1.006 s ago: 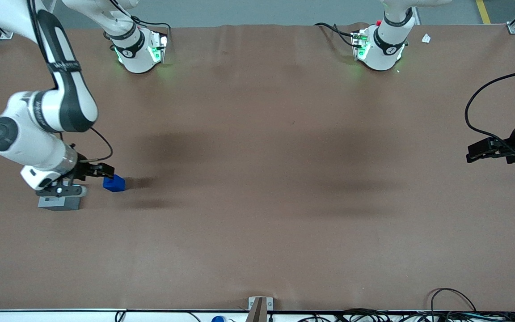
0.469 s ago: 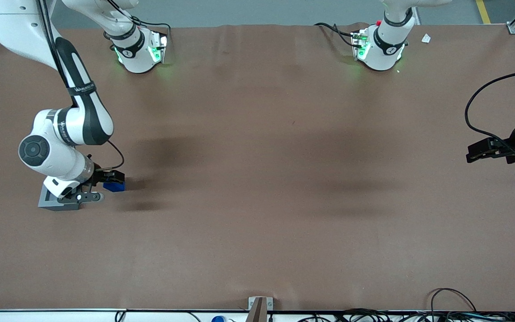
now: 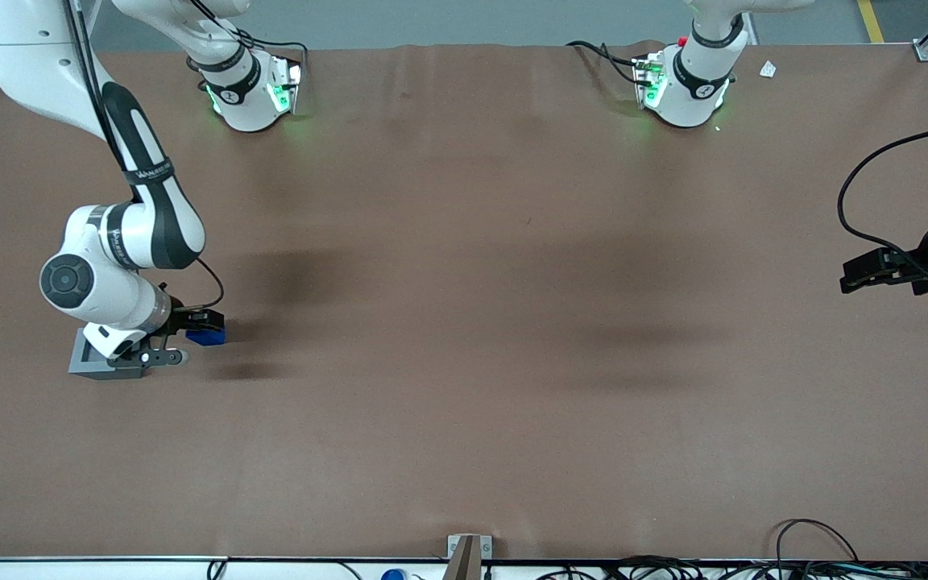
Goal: Insert blue part into gray base with right arm
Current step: 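Close the right gripper on the blue block and lift it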
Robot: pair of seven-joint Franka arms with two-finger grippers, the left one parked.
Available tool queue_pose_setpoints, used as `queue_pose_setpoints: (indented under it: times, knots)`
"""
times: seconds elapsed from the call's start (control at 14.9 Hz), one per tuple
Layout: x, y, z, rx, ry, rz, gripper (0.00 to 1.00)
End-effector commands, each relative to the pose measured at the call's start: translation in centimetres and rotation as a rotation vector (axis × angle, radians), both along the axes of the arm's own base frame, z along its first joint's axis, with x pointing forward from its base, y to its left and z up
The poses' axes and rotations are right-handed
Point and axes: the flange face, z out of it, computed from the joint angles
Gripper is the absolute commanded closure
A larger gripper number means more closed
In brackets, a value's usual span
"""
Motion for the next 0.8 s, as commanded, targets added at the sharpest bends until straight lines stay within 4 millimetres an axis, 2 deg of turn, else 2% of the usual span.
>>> queue_pose_setpoints:
  times: [0.0,0.4,0.47,0.74]
  knots:
    - [-0.57,-0.19,-0.69,-0.011,0.008,0.017,0.14]
    - [-0.71,-0.55,-1.35,-0.011,0.02,0.009,0.3]
    - [-0.71,-0.46,-1.35,-0.011,0.02,0.01,0.36]
    - [-0.69,-0.56,-1.31,-0.011,0.022,0.007,0.71]
